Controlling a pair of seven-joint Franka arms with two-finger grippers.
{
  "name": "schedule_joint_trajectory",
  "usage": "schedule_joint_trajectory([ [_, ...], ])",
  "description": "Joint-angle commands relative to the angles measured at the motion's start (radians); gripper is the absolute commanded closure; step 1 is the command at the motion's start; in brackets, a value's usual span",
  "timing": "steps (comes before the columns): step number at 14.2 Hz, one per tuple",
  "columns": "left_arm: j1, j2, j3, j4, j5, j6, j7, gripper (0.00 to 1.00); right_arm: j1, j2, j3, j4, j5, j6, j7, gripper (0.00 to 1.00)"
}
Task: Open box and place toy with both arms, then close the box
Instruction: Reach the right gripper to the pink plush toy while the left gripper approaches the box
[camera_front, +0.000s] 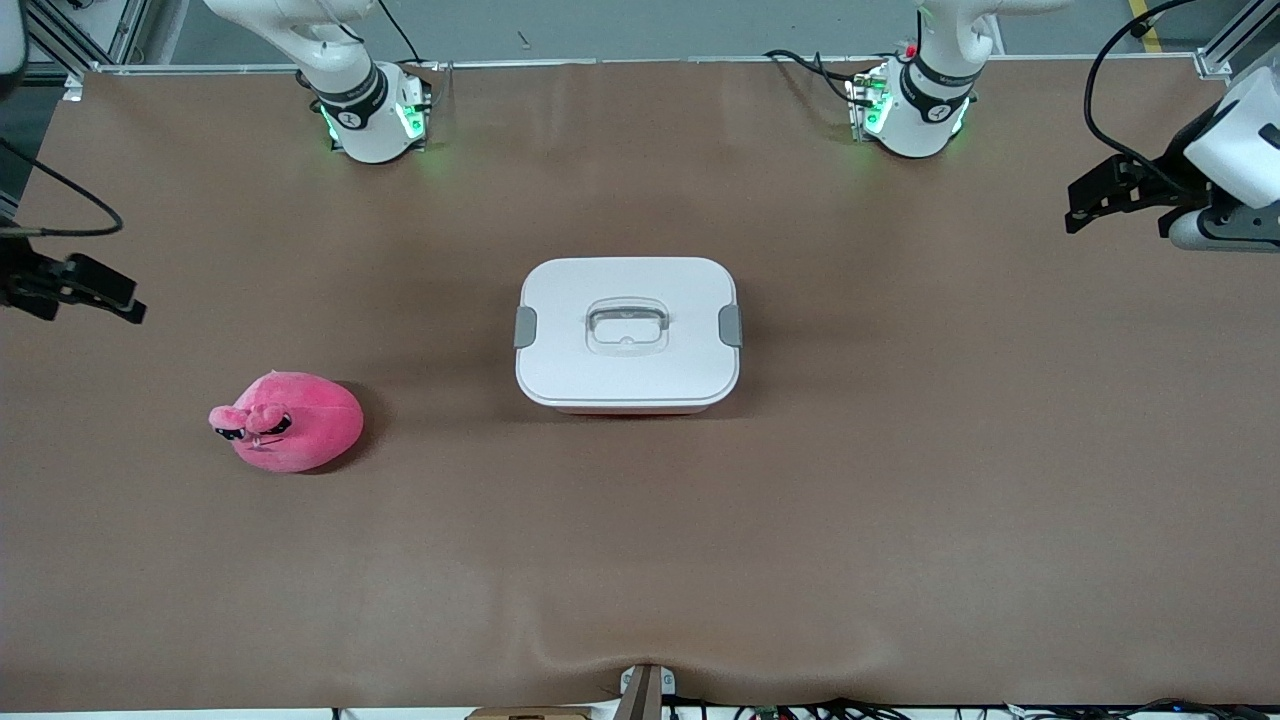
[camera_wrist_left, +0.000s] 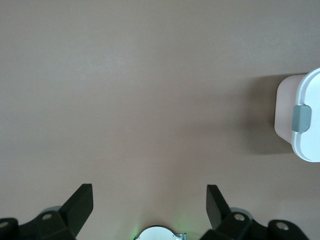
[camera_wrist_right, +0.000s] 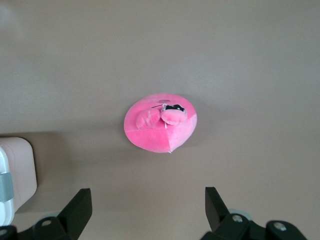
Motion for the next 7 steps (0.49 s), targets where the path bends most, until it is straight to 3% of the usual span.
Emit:
schedule_joint_trajectory([
  [1,0.002,-0.01,-0.029,0.02,-0.003,-0.032,0.027,0.0,0.024,-0.007,-0.003,-0.084,-0.003,0.08,0.001,0.0],
  [5,0.002,-0.01,-0.048,0.018,-0.01,-0.032,0.004,0.0,0.038,0.024,-0.001,-0.23,-0.003,0.264,-0.022,0.0],
  [7,0.0,-0.004,-0.065,0.007,-0.012,-0.029,-0.02,0.0,0.035,0.074,-0.001,-0.25,-0.002,0.324,-0.124,0.0],
])
